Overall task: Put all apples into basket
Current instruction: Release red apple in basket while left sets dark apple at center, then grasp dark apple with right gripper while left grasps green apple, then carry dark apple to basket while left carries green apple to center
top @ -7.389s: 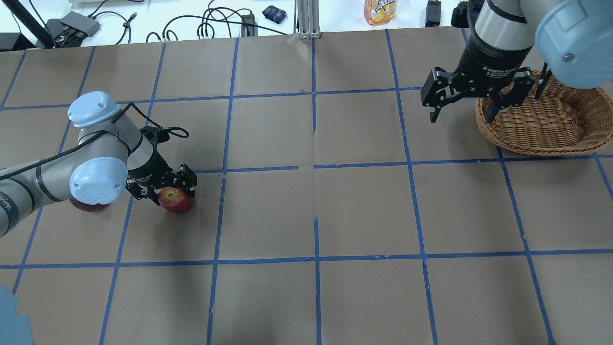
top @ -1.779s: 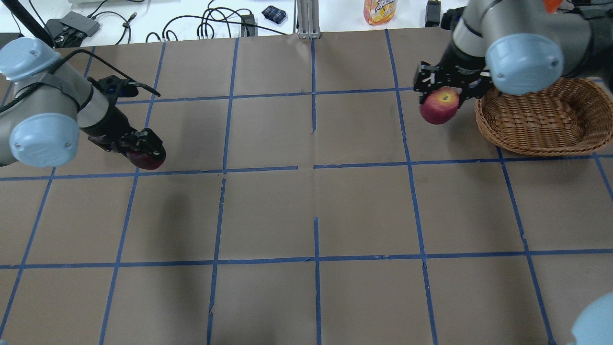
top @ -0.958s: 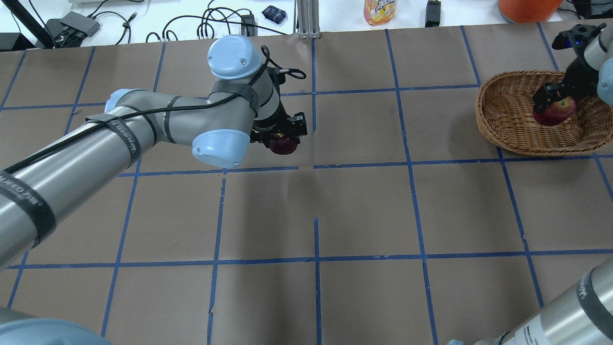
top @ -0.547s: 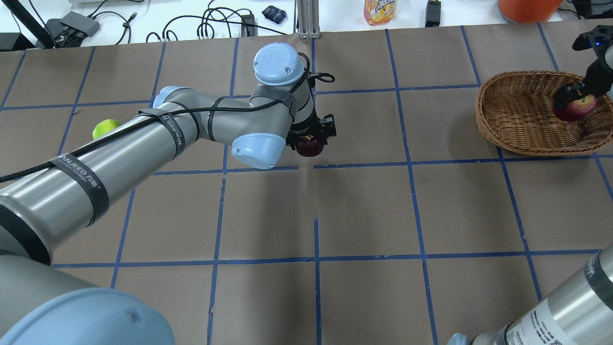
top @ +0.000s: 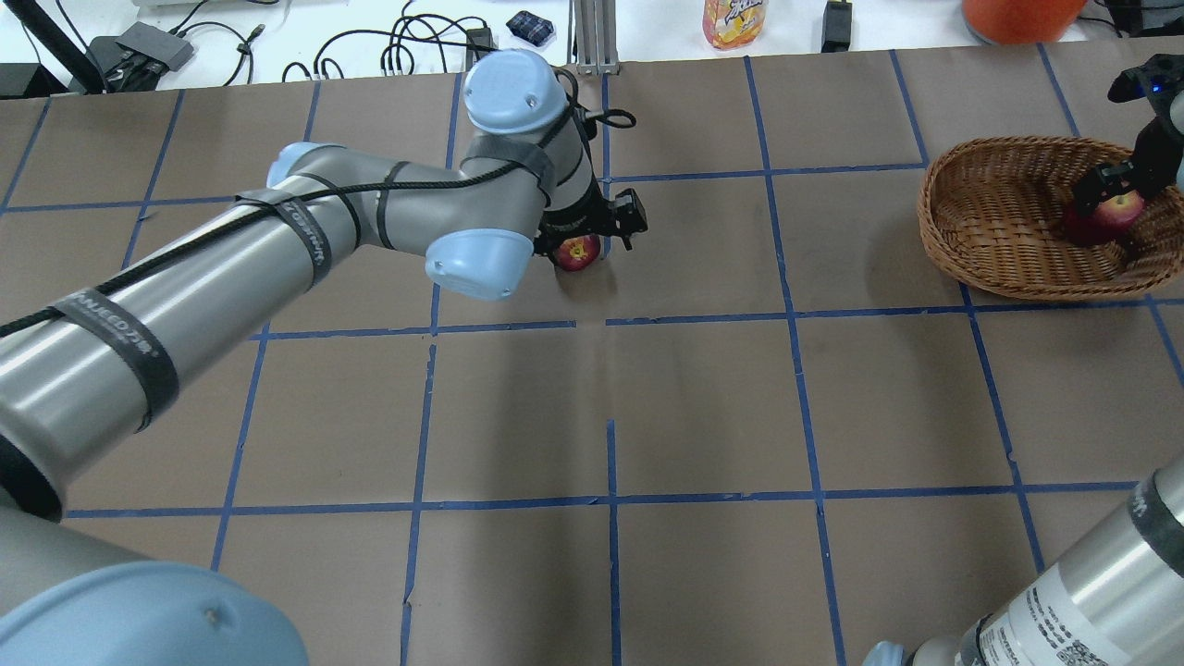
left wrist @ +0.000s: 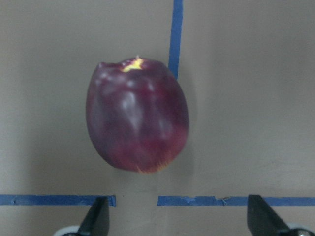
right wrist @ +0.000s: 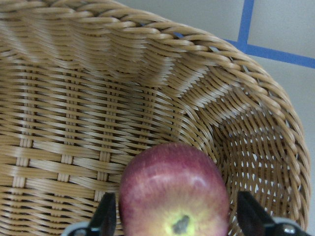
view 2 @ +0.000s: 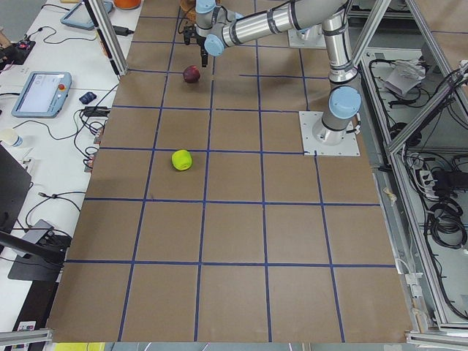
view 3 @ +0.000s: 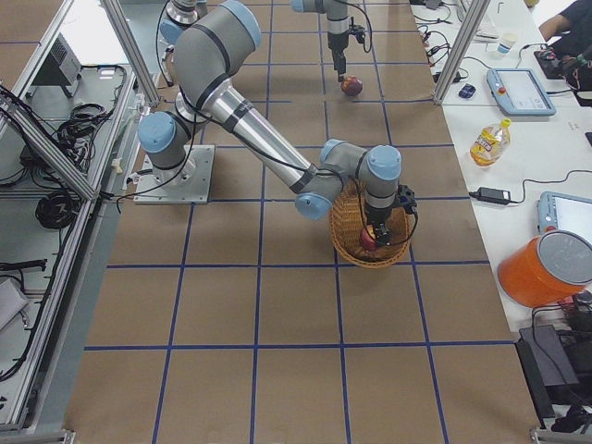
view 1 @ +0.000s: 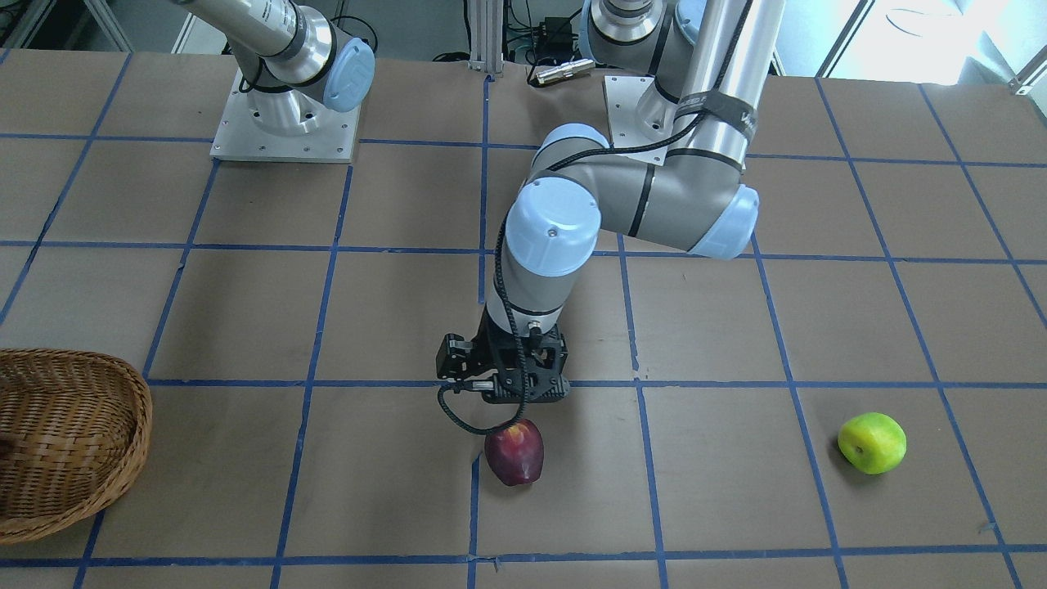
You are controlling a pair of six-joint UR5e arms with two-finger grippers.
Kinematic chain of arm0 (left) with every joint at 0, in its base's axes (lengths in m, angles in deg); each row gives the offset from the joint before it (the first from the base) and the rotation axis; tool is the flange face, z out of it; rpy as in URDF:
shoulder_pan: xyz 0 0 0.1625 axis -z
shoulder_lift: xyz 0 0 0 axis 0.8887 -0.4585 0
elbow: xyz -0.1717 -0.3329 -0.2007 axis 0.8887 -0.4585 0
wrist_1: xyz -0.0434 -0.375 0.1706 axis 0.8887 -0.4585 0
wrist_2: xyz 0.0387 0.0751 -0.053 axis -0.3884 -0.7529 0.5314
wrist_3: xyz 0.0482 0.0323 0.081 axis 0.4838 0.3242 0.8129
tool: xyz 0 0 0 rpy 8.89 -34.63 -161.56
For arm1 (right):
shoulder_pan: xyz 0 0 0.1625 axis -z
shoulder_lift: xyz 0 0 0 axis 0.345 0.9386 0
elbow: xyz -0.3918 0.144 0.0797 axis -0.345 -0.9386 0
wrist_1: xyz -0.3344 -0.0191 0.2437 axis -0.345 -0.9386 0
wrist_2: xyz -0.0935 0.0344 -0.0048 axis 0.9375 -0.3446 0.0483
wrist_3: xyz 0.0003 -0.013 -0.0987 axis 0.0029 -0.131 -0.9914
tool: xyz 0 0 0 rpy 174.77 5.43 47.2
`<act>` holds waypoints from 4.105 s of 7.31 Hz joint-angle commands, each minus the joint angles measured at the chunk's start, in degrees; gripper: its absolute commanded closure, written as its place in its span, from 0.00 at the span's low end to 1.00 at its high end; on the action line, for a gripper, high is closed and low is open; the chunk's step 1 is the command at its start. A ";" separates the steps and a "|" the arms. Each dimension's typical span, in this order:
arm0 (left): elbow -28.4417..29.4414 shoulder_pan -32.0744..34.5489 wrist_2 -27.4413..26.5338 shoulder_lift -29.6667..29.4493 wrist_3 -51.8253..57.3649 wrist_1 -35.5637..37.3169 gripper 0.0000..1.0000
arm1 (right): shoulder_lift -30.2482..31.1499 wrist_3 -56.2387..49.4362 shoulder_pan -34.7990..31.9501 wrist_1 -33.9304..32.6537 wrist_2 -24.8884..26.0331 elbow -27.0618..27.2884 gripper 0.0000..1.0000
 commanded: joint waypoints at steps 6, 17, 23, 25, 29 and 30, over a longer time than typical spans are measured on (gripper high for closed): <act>10.67 -38.51 3.04 5.92 49.40 -31.92 0.00 | 16.44 22.74 -22.53 24.33 -1.44 -1.32 0.00; 7.50 -45.60 1.35 -9.83 42.35 -15.47 0.00 | -5.76 65.43 -53.43 7.81 -9.09 -10.89 0.00; 4.06 -46.56 0.75 -7.99 45.07 -15.82 0.88 | -10.08 65.54 -53.44 7.64 -8.91 -10.99 0.00; 4.24 -45.17 0.75 -5.11 44.72 -18.88 0.88 | -10.61 65.11 -53.44 7.99 -8.91 -10.99 0.63; -3.99 -34.13 8.83 3.50 31.62 -29.27 0.89 | -0.11 64.05 -47.76 23.66 -4.38 -11.08 1.00; -5.68 -28.78 9.27 5.09 25.62 -27.44 0.89 | 2.89 62.05 -42.50 27.90 -4.34 -10.56 1.00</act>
